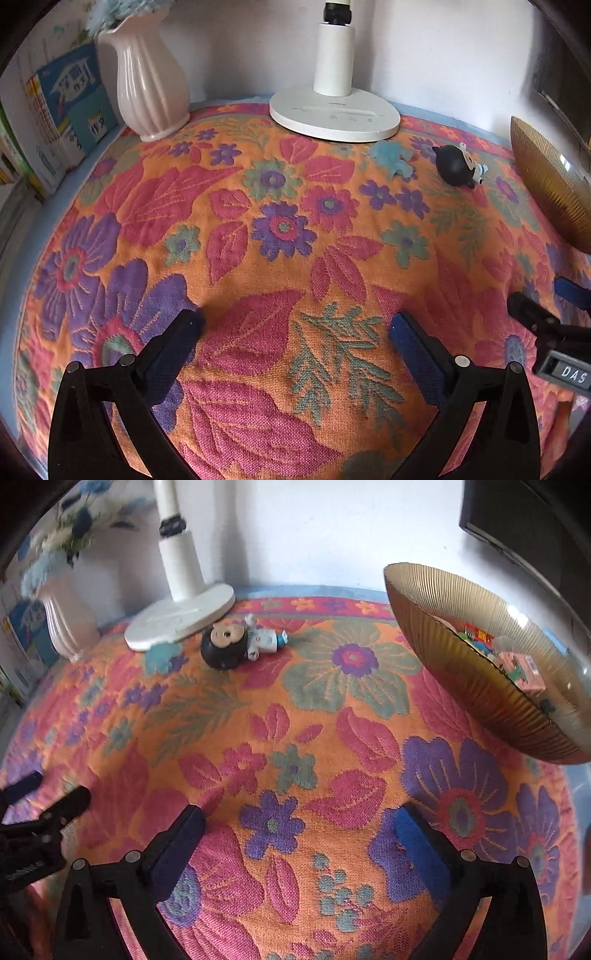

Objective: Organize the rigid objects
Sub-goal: 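Move both open tools back over the quilt toward the doll and teal piece, then grasp the flat teal piece with the left tool while the right tool grasps the white-bodied doll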

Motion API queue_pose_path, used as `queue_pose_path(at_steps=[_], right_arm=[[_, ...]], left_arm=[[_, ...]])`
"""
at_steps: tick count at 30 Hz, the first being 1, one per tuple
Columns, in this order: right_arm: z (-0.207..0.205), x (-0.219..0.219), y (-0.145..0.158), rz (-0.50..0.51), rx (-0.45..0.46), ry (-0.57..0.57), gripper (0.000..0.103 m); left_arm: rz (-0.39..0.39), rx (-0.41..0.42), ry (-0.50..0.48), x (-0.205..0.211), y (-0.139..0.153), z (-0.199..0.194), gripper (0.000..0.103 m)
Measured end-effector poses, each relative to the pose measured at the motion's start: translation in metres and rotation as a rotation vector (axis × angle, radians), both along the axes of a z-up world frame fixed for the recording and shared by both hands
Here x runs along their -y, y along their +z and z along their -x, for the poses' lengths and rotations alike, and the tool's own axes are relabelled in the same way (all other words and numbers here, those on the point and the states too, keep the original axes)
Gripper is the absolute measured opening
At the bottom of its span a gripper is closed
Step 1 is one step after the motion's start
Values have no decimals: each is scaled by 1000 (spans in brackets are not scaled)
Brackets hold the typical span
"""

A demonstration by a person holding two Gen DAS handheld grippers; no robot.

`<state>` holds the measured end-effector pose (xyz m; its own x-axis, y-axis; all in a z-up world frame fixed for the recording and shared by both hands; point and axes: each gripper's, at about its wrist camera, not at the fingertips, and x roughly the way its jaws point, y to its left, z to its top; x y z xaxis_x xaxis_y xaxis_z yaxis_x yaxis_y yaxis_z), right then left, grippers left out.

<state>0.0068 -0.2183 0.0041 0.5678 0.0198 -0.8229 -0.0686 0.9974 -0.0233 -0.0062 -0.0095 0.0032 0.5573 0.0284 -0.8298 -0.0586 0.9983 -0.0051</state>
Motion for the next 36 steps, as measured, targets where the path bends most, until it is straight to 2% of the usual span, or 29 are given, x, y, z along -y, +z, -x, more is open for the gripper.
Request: queue_pose_path(at_steps=[5, 8, 10, 11, 13, 14, 15, 17, 19, 22, 24, 26, 28, 29, 30, 32, 36], right_arm=[[-1, 5, -1, -24, -19, 5, 103], [-8, 7, 4, -57, -98, -5, 103], [-14, 7, 10, -146, -142, -4, 103], [-19, 8, 15, -228, -159, 0, 103], [-31, 10, 23, -378, -171, -13, 103], [-42, 10, 27, -442, -166, -34, 103], [-51, 8, 29, -463, -164, -50, 103], [-74, 3, 29, -469, -157, -85, 98], [-90, -1, 25, -473, -150, -102, 81], [-111, -10, 24, -453, -139, -113, 76], [-121, -18, 25, -412, -117, -109, 76], [-131, -24, 20, -387, -121, -113, 71], [-137, -27, 16, -371, -114, -123, 65], [-139, -30, 15, -344, -97, -128, 64], [-137, -30, 17, -321, -87, -127, 61], [-137, -33, 17, -279, -66, -107, 54], [-131, -28, 18, -280, -45, -20, 49]], left_arm=[[-7, -6, -3, -1, 2, -1, 103], [5, -73, -59, -4, 7, -11, 102], [30, -79, -102, -9, 17, -23, 102], [31, -62, -113, -10, 22, -28, 102], [13, 23, -166, -10, 36, -41, 102], [12, 37, -207, -7, 40, -48, 102], [12, 42, -252, -2, 43, -57, 102], [21, 47, -303, 5, 41, -73, 100], [32, 62, -318, 12, 39, -84, 94], [80, 71, -360, 21, 34, -100, 93], [77, 72, -380, 32, 30, -110, 90], [59, 57, -378, 39, 25, -121, 81], [48, 19, -358, 46, 15, -134, 66], [40, 36, -345, 47, 15, -136, 66], [39, 57, -344, 49, 16, -135, 60], [33, 64, -350, 50, 17, -133, 36], [53, 52, -358, 36, 20, -118, 34]])
